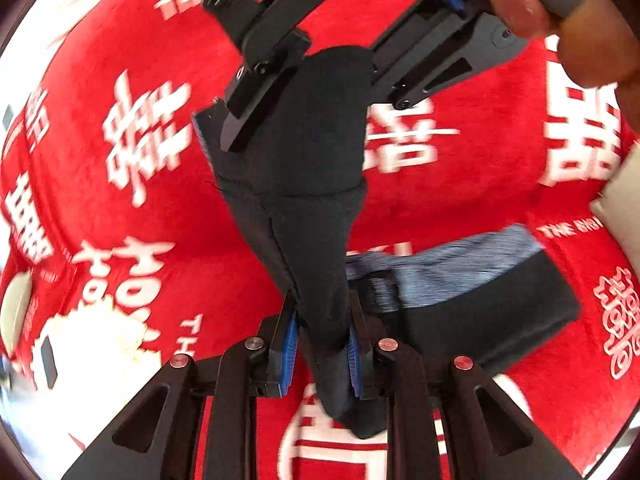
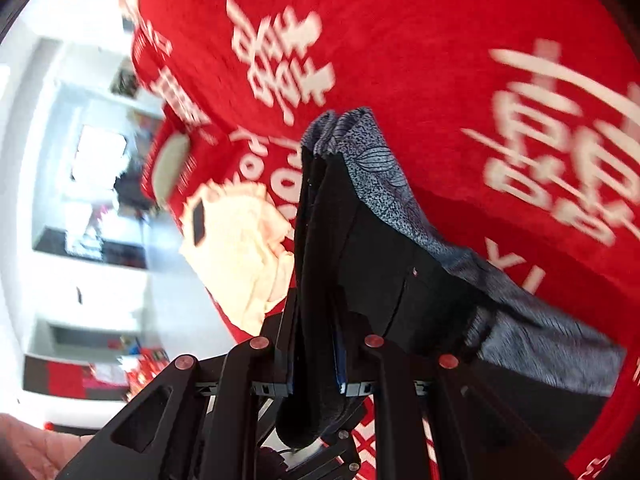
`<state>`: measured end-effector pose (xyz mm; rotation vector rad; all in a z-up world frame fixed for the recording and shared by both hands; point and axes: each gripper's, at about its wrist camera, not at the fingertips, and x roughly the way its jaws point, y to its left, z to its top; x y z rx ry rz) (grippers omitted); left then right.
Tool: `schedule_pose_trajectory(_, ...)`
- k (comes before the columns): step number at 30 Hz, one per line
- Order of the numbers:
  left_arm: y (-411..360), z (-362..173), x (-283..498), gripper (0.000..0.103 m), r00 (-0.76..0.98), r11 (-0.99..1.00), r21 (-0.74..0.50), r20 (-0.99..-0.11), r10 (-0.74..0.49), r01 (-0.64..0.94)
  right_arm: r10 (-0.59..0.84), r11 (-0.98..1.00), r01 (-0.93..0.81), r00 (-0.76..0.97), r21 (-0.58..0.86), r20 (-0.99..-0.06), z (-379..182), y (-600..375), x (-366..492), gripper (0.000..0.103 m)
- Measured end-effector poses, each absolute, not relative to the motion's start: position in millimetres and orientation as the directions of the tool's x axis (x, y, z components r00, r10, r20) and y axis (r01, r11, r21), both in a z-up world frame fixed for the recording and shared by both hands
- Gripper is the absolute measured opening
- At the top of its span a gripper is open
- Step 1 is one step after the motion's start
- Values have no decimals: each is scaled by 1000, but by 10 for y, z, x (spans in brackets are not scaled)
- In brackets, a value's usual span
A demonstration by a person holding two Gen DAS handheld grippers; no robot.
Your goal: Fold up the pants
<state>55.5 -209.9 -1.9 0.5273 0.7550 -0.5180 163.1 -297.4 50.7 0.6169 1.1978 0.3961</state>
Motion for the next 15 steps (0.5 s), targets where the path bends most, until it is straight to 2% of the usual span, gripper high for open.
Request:
schedule_pose_trajectory(7, -2683, -42, 42, 23, 578, 627, 303, -761, -295, 718, 594, 687, 111, 482, 718, -644, 556, -3814, 711, 16)
schedule_pose_trajectory(15, -3343, -475, -536, 23, 527, 475, 365, -806, -269, 800, 563, 569, 228, 593, 790, -576, 60, -4586, -149, 16)
